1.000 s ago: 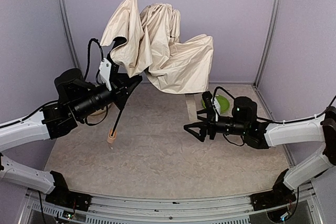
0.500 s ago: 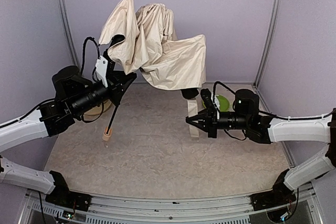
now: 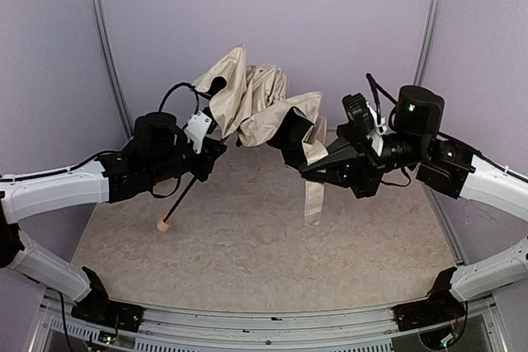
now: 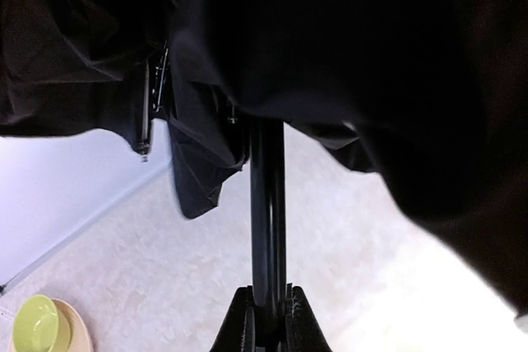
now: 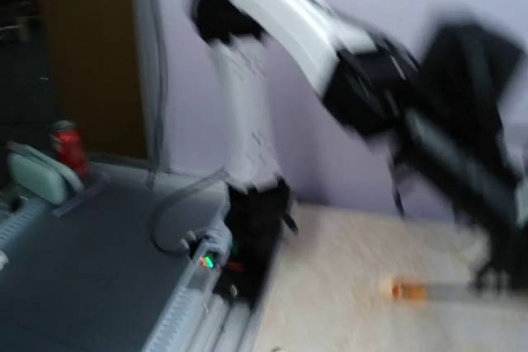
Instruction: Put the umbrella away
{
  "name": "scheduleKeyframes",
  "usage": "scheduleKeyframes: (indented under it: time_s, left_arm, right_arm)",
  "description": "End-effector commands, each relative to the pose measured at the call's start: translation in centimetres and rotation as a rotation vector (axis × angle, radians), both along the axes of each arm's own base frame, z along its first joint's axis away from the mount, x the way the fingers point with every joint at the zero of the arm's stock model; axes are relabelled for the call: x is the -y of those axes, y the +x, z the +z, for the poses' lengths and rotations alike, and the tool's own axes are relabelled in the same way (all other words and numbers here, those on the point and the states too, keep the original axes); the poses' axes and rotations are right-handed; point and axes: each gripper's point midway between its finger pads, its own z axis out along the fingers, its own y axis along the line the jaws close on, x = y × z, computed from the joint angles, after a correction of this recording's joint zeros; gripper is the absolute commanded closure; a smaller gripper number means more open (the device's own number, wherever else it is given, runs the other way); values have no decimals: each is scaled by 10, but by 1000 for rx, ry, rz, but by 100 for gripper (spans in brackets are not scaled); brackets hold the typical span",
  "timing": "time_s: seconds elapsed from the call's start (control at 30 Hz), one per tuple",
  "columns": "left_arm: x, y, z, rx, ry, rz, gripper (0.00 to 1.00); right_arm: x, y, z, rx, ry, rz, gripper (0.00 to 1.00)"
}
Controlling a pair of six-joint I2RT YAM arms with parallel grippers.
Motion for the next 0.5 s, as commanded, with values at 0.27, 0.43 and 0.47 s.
scheduleKeyframes:
  time_s: [0.27, 0.43, 0.47]
  left_arm:
    - [101, -130, -37, 108, 266, -657, 100]
    - [102, -166, -30, 138, 247, -809, 100]
    - [103, -172, -28, 148, 242, -827, 100]
  right_arm:
    - [-19, 120, 125, -154, 134, -456, 100]
    - [-13, 166, 101, -292, 124, -584, 100]
    - [-11, 170, 98, -303, 133, -595, 100]
